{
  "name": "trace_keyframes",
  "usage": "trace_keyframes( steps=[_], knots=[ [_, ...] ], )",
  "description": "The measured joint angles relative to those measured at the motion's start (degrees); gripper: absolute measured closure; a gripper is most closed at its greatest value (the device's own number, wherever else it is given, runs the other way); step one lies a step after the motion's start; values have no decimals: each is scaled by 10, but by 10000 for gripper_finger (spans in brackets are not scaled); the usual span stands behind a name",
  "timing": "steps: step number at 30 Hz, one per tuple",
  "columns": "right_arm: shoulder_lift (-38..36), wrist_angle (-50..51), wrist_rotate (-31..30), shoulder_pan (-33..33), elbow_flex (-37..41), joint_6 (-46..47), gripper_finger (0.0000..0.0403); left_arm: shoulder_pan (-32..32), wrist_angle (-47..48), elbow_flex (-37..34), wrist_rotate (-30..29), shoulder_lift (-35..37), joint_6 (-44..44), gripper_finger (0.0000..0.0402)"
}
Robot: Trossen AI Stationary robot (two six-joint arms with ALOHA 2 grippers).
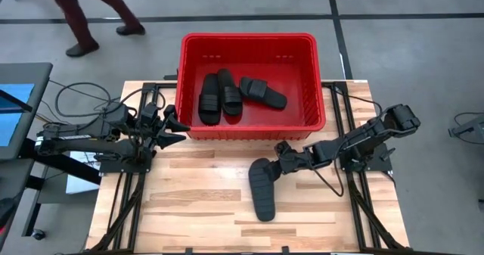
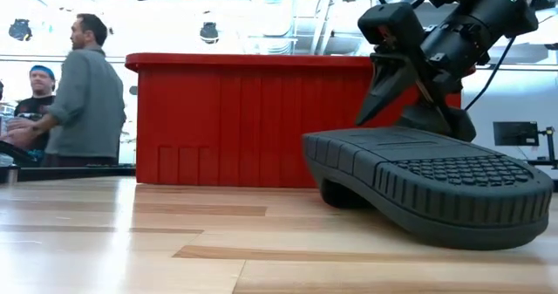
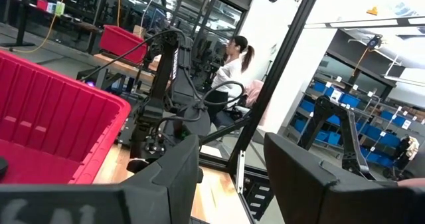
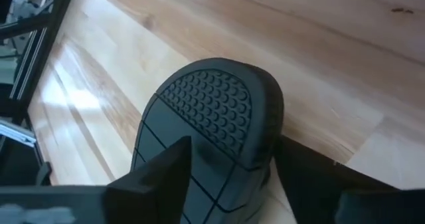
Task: Pick and place slides into bin
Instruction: Put the black slide into the red bin
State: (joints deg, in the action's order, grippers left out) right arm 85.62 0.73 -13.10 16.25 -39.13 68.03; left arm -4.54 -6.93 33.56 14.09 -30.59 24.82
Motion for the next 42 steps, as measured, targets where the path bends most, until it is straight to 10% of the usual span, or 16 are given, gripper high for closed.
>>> trace_keyframes(
  steps=[9,27,42],
  knots=[
    [0,-9,7,0,-1,-4,378,0,3,0,3,0,0,239],
    [0,-80,15,42,-28,-3,383,0,21,0,4,0,0,239],
    [-16,39,-15,7,-246,-255,384,0,20,0,4,0,11,239]
  ],
)
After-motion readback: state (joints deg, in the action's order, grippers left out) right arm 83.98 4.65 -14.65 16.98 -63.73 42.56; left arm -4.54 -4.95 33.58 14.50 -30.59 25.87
